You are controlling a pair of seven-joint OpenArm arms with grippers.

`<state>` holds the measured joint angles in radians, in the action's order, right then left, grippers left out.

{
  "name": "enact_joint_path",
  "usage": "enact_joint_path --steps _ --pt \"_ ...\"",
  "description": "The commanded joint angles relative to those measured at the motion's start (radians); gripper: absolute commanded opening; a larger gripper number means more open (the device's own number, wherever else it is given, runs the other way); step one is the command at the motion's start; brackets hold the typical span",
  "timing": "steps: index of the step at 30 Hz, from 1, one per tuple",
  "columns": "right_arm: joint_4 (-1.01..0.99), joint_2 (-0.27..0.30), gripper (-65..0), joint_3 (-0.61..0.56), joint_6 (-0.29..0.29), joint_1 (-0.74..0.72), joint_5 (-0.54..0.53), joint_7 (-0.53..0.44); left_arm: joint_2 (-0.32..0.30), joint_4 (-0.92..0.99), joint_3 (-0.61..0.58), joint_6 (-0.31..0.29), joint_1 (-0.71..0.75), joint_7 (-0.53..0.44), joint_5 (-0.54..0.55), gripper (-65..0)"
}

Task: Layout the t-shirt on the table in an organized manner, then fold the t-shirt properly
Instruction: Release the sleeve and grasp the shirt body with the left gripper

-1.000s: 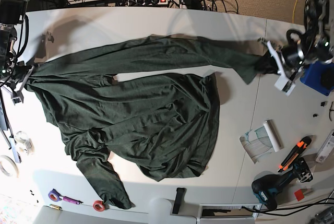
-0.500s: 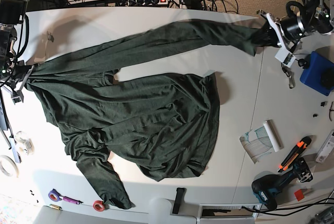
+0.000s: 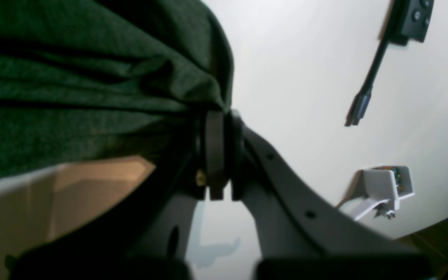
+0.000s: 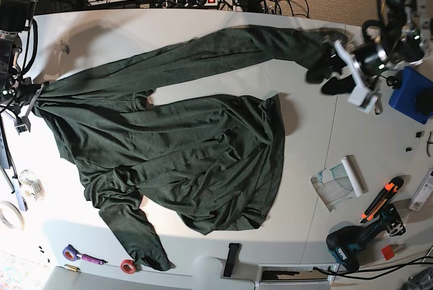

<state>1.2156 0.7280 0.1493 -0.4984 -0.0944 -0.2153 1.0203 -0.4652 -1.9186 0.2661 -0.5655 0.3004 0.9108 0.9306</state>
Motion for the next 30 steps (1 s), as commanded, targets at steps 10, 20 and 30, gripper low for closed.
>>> enact_joint_path --steps 10,20,30 --pt "0.012 0.031 -65.0 0.009 0.001 -0.019 0.003 -0.003 0.022 0.083 -0.281 0.133 -0.227 -0.104 -0.266 -33.8" --pt "0.012 0.031 -65.0 0.009 0.001 -0.019 0.003 -0.004 0.059 0.127 -0.441 0.163 -0.296 -0.172 -0.395 -33.8" --pt "0.012 0.031 -65.0 0.009 0.001 -0.019 0.003 -0.006 0.156 0.265 -0.441 0.165 -0.379 -0.179 -0.415 -35.6"
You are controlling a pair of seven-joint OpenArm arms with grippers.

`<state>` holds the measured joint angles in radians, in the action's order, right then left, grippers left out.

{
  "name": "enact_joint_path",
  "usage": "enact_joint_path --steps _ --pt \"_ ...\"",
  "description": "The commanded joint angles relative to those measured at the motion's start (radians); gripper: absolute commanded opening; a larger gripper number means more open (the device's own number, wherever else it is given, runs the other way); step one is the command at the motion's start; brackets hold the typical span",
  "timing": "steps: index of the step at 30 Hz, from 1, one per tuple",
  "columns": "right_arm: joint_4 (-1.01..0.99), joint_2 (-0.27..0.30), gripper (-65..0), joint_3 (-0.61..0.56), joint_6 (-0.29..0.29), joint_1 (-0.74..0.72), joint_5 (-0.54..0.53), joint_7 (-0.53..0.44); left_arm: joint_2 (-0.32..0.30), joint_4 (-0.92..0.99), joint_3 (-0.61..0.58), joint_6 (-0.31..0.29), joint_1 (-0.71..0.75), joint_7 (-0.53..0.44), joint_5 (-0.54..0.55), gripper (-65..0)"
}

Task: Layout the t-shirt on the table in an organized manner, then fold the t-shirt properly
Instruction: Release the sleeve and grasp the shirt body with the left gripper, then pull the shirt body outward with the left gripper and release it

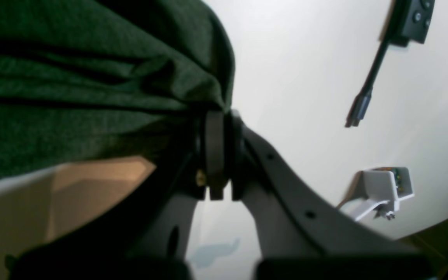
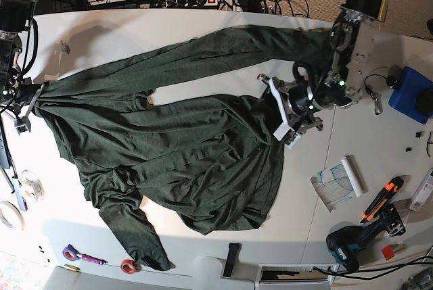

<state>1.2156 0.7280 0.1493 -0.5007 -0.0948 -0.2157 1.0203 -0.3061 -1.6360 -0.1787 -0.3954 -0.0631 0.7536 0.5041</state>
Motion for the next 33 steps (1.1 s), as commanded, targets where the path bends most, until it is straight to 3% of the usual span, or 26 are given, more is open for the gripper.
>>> enact_joint_path --steps 1,7,10,17,20,23,33 --pt "0.012 0.031 -65.0 0.009 0.003 -0.018 0.003 -0.007 0.003 -0.005 0.004 -0.005 -0.017 -0.022 0.012 -38.2" --pt "0.012 0.031 -65.0 0.009 0.003 -0.018 0.003 -0.006 0.000 0.038 0.004 -0.009 -0.017 0.000 0.012 -65.0" --pt "0.012 0.031 -65.0 0.009 0.003 -0.019 0.011 -0.007 -0.045 0.027 0.005 -0.058 -0.020 0.024 0.019 -65.0" --pt "0.012 0.031 -65.0 0.009 0.010 -0.018 0.050 0.000 -0.205 -0.001 0.005 -0.079 -0.016 0.109 0.187 -65.0" --pt "0.012 0.031 -65.0 0.009 0.053 -0.018 0.063 0.005 -0.241 -0.001 0.009 -0.090 -0.002 0.115 0.192 -65.0" --pt "0.012 0.031 -65.0 0.009 0.079 -0.018 0.093 0.034 -0.245 -0.001 0.031 -0.103 0.017 0.152 0.188 -65.0" --pt "0.012 0.032 -65.0 0.009 0.079 -0.016 0.130 0.051 -0.245 -0.001 0.185 -0.097 0.026 0.175 0.181 -65.0"
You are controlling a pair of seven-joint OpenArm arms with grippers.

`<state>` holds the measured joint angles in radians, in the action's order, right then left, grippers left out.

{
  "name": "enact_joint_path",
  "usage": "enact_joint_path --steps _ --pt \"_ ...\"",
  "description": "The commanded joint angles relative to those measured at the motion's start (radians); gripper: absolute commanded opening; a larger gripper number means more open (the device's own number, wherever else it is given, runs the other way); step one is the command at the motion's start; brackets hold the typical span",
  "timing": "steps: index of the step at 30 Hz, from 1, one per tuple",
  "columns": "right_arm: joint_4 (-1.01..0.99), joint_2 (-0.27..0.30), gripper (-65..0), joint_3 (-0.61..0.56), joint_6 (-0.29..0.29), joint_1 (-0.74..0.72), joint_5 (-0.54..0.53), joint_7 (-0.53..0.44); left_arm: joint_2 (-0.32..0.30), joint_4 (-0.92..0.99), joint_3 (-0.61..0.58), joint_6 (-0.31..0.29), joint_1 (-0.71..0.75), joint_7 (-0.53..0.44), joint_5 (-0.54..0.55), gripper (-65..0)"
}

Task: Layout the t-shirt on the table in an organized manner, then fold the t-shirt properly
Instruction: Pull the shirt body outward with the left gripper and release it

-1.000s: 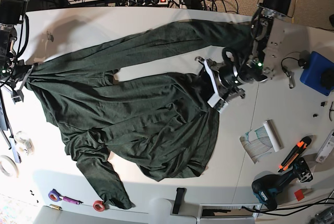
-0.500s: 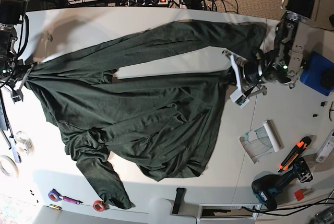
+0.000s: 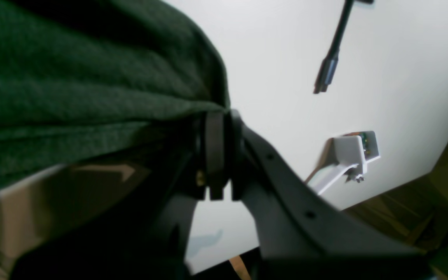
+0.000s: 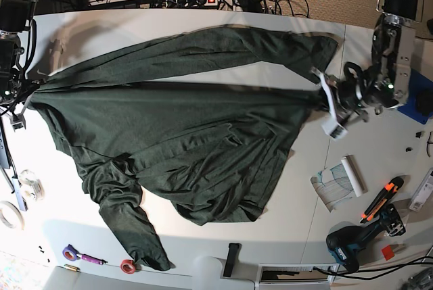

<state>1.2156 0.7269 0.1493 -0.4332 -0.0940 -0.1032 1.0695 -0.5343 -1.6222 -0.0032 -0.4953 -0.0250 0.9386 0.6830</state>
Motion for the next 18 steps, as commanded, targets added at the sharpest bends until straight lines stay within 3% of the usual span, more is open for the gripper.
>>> enact_joint_path --steps 1,6,9,11,18 --pt "0.012 0.033 -65.0 0.009 0.012 -0.016 0.018 0.004 -0.017 -0.014 0.032 0.000 -0.007 -0.010 0.002 -65.0" --pt "0.012 0.033 -65.0 0.009 0.012 -0.016 0.018 0.003 -0.018 -0.014 0.092 -0.003 0.031 0.022 0.011 -64.2" --pt "0.012 0.033 -65.0 0.009 0.011 -0.016 0.018 0.003 -0.027 -0.014 0.093 -0.019 0.057 0.041 0.010 -50.6" --pt "0.012 0.033 -65.0 0.009 0.011 -0.017 0.018 0.003 -0.049 -0.014 0.093 -0.041 0.072 0.041 0.009 -46.3" --pt "0.012 0.032 -65.0 0.009 0.012 -0.017 0.018 0.002 -0.117 -0.014 0.094 -0.041 0.076 0.010 0.073 -46.0"
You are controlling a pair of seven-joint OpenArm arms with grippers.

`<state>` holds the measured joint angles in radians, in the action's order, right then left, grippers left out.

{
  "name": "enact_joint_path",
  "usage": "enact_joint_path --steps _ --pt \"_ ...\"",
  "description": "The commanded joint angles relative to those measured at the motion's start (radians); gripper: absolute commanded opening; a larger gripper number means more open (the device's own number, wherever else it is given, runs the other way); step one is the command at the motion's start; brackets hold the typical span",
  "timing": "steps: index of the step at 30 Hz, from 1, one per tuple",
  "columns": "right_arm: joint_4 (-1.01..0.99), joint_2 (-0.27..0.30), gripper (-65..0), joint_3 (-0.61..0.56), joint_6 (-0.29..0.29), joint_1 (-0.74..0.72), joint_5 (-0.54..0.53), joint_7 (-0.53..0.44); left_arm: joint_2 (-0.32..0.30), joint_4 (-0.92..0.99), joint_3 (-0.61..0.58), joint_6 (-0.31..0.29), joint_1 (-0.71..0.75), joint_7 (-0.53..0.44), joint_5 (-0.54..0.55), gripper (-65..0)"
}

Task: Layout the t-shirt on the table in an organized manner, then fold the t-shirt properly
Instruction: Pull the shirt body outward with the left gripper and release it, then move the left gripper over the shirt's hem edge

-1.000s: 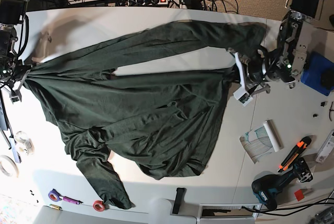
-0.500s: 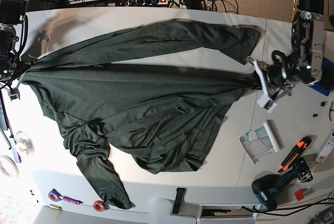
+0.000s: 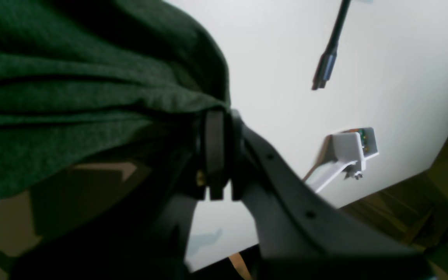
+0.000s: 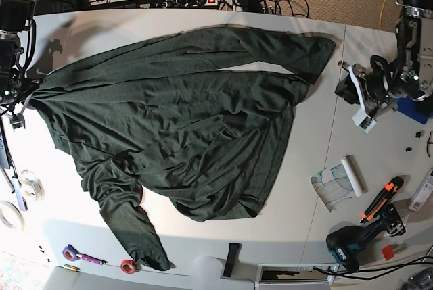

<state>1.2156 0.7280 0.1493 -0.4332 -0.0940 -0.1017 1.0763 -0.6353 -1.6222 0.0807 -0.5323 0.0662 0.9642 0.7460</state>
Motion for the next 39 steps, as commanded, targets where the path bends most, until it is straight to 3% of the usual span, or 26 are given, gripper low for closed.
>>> enact_joint_path --steps 1,5,7,8,9,17,21,27,33,39 --pt "0.012 0.032 -65.0 0.009 0.012 -0.017 0.016 -0.006 -0.016 -0.014 0.010 -0.005 -0.017 -0.016 0.034 -46.0" --pt "0.012 0.032 -65.0 0.009 0.011 -0.017 0.013 -0.003 -0.016 -0.014 0.019 -0.065 -0.035 -0.041 0.077 -46.0" --pt "0.012 0.032 -47.1 0.009 0.010 -0.017 0.013 -0.003 -0.016 -0.014 0.047 -0.082 -0.065 -0.042 0.092 -46.0" --pt "0.012 0.032 -40.6 0.009 0.007 -0.017 0.013 -0.003 -0.016 -0.014 0.068 -0.091 -0.084 -0.041 0.103 -46.0" --pt "0.013 0.034 -38.6 0.009 0.008 -0.017 0.013 -0.004 -0.016 -0.014 0.093 -0.095 -0.103 -0.041 0.118 -46.0" --pt "0.044 0.083 -38.6 0.010 0.041 -0.019 0.012 0.018 -0.048 -0.014 0.298 -0.093 -0.216 -0.043 0.214 -46.0" --pt "0.125 0.106 -38.6 0.010 0.063 -0.019 -0.019 0.019 -0.086 -0.014 0.304 -0.094 -0.212 -0.040 0.212 -46.0" --pt "0.295 0.103 -38.7 0.010 0.064 -0.021 -0.125 -0.034 -0.082 -0.014 0.304 -0.094 -0.213 -0.048 0.208 -46.0" --pt "0.342 0.097 -38.7 0.010 0.064 -0.021 -0.122 0.052 -0.082 -0.014 0.304 -0.093 -0.213 -0.048 0.204 -46.0" --pt "0.342 0.093 -38.7 0.009 0.086 -0.017 -0.125 0.010 -0.082 -0.014 0.304 -0.094 -0.213 -0.058 0.204 -46.0"
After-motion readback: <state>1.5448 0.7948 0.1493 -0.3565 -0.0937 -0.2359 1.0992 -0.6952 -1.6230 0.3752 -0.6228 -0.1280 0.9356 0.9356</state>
